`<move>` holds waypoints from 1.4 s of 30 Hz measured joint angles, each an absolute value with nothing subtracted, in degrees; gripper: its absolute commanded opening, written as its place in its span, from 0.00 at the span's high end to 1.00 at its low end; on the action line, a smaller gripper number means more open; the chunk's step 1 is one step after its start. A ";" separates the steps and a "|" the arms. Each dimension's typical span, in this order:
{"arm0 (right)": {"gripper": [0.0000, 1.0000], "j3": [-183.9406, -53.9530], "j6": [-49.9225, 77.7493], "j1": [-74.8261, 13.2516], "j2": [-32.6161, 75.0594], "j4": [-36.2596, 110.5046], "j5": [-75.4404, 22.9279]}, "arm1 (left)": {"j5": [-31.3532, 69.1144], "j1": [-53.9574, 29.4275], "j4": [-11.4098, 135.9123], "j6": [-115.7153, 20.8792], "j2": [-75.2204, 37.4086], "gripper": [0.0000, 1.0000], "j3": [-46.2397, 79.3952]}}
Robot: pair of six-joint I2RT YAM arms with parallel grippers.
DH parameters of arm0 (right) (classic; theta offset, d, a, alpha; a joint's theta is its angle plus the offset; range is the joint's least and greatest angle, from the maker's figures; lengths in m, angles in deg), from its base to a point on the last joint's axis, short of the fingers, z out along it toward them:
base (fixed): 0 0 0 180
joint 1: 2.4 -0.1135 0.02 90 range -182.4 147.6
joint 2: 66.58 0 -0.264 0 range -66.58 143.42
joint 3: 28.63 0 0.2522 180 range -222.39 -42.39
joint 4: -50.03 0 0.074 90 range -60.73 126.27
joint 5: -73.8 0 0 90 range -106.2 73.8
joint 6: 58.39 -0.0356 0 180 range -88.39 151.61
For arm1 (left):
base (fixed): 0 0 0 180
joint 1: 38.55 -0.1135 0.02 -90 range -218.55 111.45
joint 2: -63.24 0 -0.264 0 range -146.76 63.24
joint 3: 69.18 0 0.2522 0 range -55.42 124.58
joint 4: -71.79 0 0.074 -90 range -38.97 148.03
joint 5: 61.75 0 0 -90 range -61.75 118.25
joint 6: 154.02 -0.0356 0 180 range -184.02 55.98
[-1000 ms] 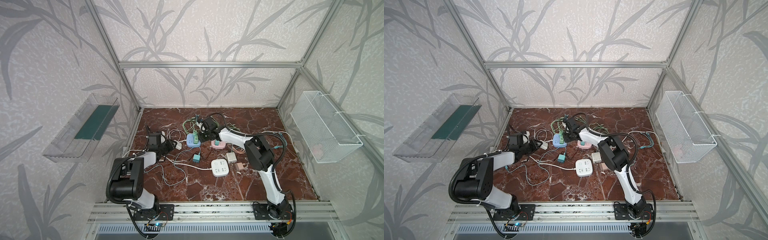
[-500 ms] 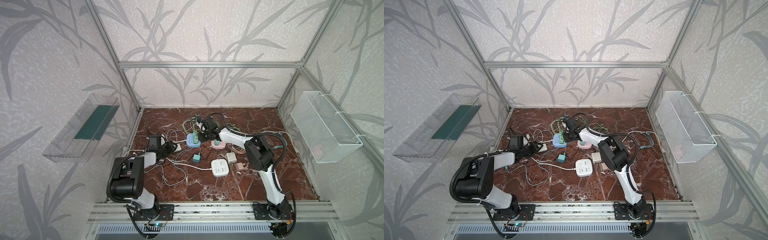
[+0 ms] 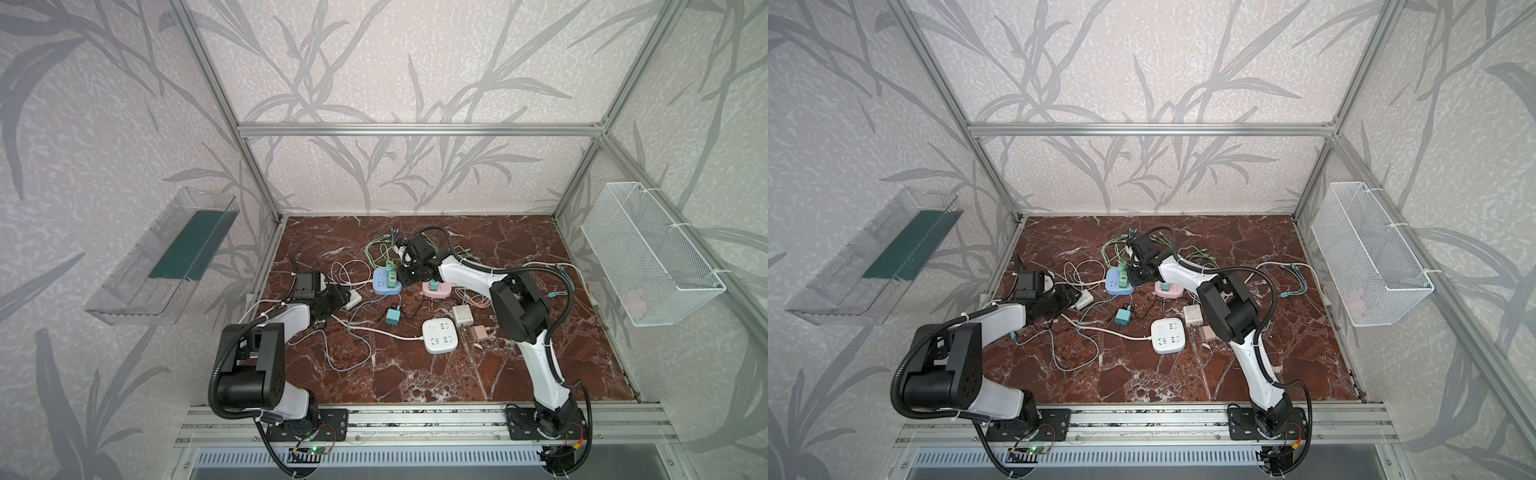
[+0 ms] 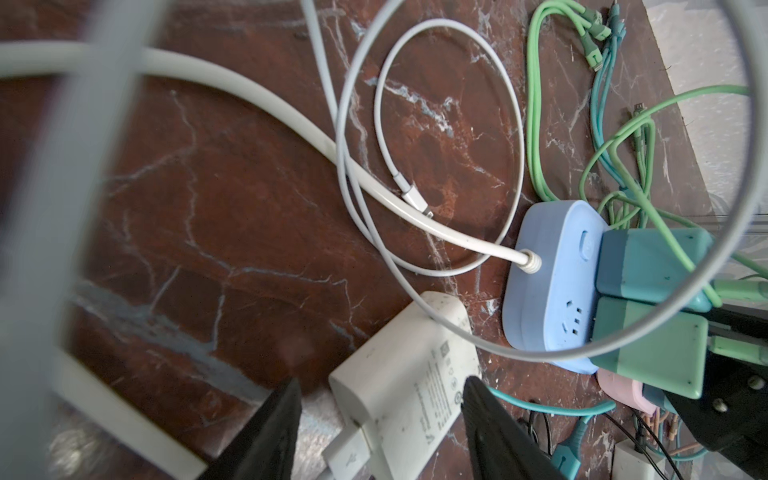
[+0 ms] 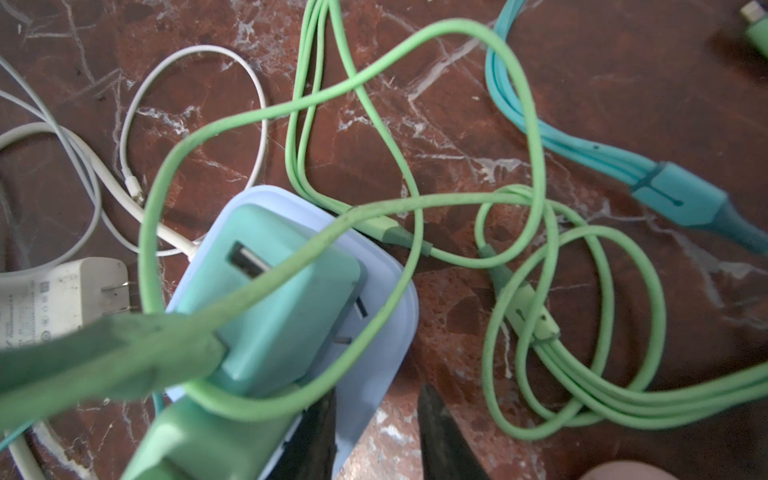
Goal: Pull the plug off the socket
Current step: 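Lower the white charger onto the table and open the left gripper, then move the left gripper back to the blue strip while the right hovers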
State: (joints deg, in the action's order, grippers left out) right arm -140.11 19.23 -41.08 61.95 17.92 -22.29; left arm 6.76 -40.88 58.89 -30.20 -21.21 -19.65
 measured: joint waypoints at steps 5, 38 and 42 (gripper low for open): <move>0.63 -139.97 19.23 -41.08 61.73 17.60 -22.47 | 9.16 -40.88 56.56 -30.81 -18.43 0.32 -19.65; 0.58 -135.73 18.18 -41.08 56.75 13.99 -24.10 | 25.99 -34.54 45.71 -34.97 -3.00 0.25 -18.28; 0.58 -135.73 17.99 -41.08 55.83 14.12 -24.56 | 28.90 -32.16 45.02 -35.69 -2.63 0.25 -16.97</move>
